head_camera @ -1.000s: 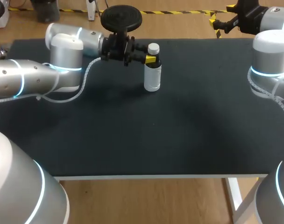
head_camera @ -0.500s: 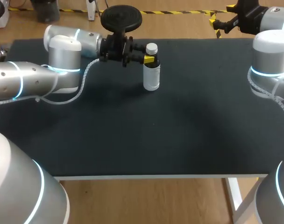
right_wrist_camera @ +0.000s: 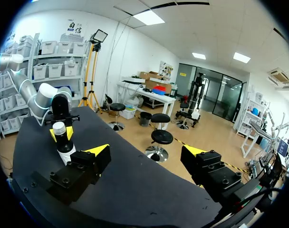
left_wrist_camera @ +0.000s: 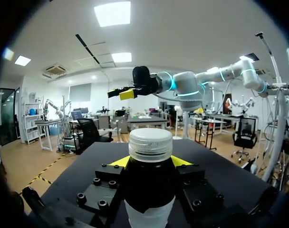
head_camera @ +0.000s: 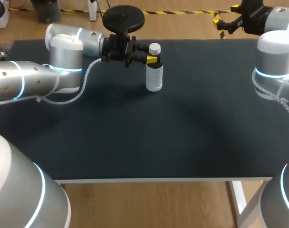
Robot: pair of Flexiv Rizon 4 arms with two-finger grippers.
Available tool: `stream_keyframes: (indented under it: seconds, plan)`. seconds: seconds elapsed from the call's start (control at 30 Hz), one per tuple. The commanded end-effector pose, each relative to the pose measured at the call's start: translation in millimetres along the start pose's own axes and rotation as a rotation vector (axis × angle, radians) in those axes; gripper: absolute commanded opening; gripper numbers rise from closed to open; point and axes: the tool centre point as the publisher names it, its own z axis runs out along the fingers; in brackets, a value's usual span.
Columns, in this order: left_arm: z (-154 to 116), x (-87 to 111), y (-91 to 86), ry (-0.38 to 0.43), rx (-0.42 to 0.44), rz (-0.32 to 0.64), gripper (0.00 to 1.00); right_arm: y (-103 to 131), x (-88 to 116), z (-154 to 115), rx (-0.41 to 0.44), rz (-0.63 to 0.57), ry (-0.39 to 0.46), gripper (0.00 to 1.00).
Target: Unscrew the bottle cap
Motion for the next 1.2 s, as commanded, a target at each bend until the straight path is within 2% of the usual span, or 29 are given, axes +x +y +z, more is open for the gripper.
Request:
stream_keyframes:
  seconds: [0.03,0.57,0.83,1.0,1.2]
  plan:
    - [-0.7,-3.1,1.0,0.009,0.002,-0.001,0.00,-0.1,-0.5,-0.1,0.000,0.000,0.001,1.00]
    - [-0.7,-3.1,1.0,0.009,0.002,-0.001,0.00,-0.1,-0.5,-0.1,0.000,0.000,0.001,1.00]
    - [-0.7,-3.1,1.0,0.009,0.002,-0.001,0.00,19.8,19.5,14.3,-0.027,-0.062,0.165,1.00]
    - [-0.7,-3.1,1.0,0.009,0.002,-0.001,0.00,26.9,48.6,26.0,-0.102,-0.045,0.304,1.00]
    - [-0.7,-3.1,1.0,0.009,0.002,-0.001,0.00,30.8,77.7,42.1,-0.126,-0.018,0.349,1.00]
